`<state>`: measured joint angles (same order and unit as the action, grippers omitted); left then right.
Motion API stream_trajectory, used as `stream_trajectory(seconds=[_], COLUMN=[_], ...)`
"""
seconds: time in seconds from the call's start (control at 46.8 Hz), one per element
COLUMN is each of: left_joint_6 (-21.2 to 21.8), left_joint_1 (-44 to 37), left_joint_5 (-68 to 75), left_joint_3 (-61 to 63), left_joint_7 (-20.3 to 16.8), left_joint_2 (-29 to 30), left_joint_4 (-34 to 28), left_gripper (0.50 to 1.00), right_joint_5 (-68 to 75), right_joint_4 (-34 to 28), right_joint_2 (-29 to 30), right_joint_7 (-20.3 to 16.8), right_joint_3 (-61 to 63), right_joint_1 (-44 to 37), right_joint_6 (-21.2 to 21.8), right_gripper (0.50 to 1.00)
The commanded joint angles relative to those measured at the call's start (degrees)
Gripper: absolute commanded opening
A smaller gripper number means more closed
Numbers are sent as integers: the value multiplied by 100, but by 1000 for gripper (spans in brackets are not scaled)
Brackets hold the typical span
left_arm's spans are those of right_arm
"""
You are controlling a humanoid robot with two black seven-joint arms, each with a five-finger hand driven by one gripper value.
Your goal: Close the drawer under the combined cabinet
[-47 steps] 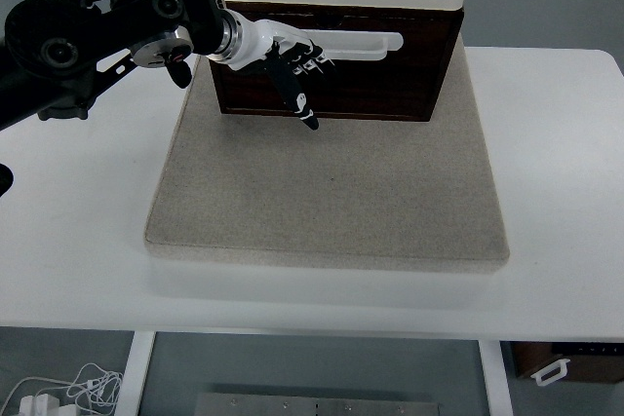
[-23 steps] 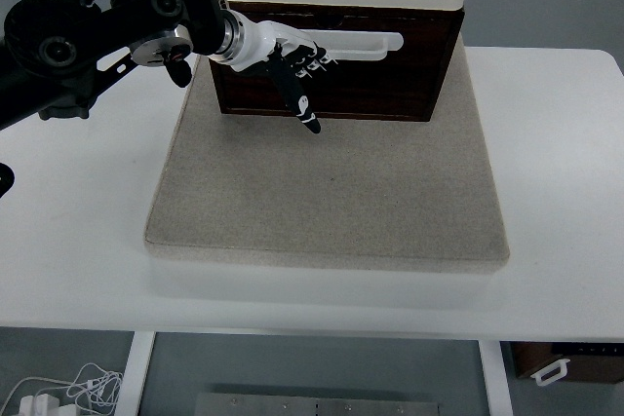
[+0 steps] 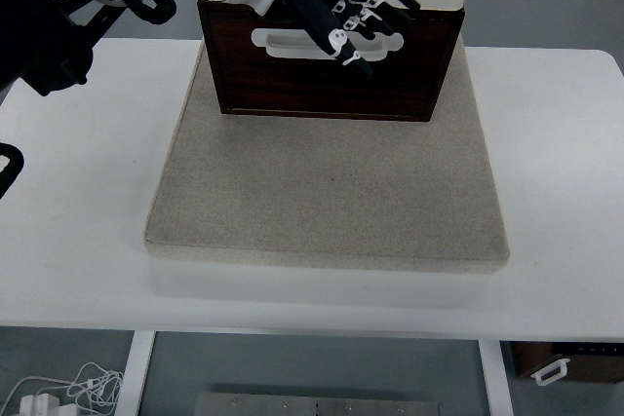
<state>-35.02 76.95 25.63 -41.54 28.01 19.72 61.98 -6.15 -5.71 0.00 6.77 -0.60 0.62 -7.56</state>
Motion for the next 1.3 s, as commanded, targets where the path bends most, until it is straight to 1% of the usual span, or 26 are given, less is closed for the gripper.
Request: stream_trajectory(seconds=[0.0, 0.043, 0.107, 0.278, 0.32, 0.384, 0.406, 0.448, 0.512, 0.555, 0.747, 0.854, 0.982, 1.11, 1.174, 1.281], left_joint_6=[2, 2, 2, 2, 2, 2, 39, 354, 820, 1058, 1893, 2455, 3036, 3274, 3283, 3283], left_joint_1=[-4, -13, -13, -57, -57, -57, -57, -66, -66, -66, -66, -83, -74, -83, -92, -110], left_joint_5=[-163, -172, -181, -189, -190, -190, -190, -190, -190, -190, -181, -190, -198, -207, -330, -883], left_joint_3=[-556, -829, -1180, -1945, -2165, -2507, -2613, -2841, -3175, -3395, -3765, -3765, -3765, -3757, -3739, -3686], left_joint_7=[-103, -190, -445, -1631, -1886, -2168, -2229, -2326, -2423, -2458, -2511, -2660, -2678, -2678, -2678, -2608], left_joint_2=[-3, -21, -30, 5, 14, 23, 23, 23, 32, 67, 453, 656, 770, 788, 788, 788], left_joint_4=[86, 121, 121, 121, 121, 104, 104, 69, 34, -37, -414, -818, -1460, -2127, -2488, -2840], left_gripper=[1000, 1000, 1000, 1000, 1000, 1000, 1000, 1000, 1000, 1000, 1000, 1000, 1000, 1000, 1000, 1000], right_joint_5=[0, 0, 0, 0, 0, 0, -9, 0, 0, 0, 0, 0, 0, 0, 0, 0], right_joint_4=[0, 0, 0, 0, 0, 0, 0, 0, 0, 0, 0, 0, 0, 0, 0, 0], right_joint_2=[0, 0, 0, 0, 0, 0, 0, 0, 0, 0, 0, 0, 0, 0, 0, 0], right_joint_7=[-1, -1, -1, -1, -1, -1, -1, -1, -1, -1, -1, -1, -1, -1, -1, -1], right_joint_3=[-1, -1, -1, -1, -1, -1, -1, -1, -1, -1, -1, 8, -1, 8, -1, -1], right_joint_1=[0, 0, 0, 0, 0, 0, 0, 0, 0, 0, 0, 0, 0, 0, 0, 0], right_joint_6=[0, 0, 0, 0, 0, 0, 0, 0, 0, 0, 0, 0, 0, 0, 0, 0], right_gripper=[952, 952, 952, 952, 952, 952, 952, 952, 952, 952, 952, 952, 952, 952, 952, 952])
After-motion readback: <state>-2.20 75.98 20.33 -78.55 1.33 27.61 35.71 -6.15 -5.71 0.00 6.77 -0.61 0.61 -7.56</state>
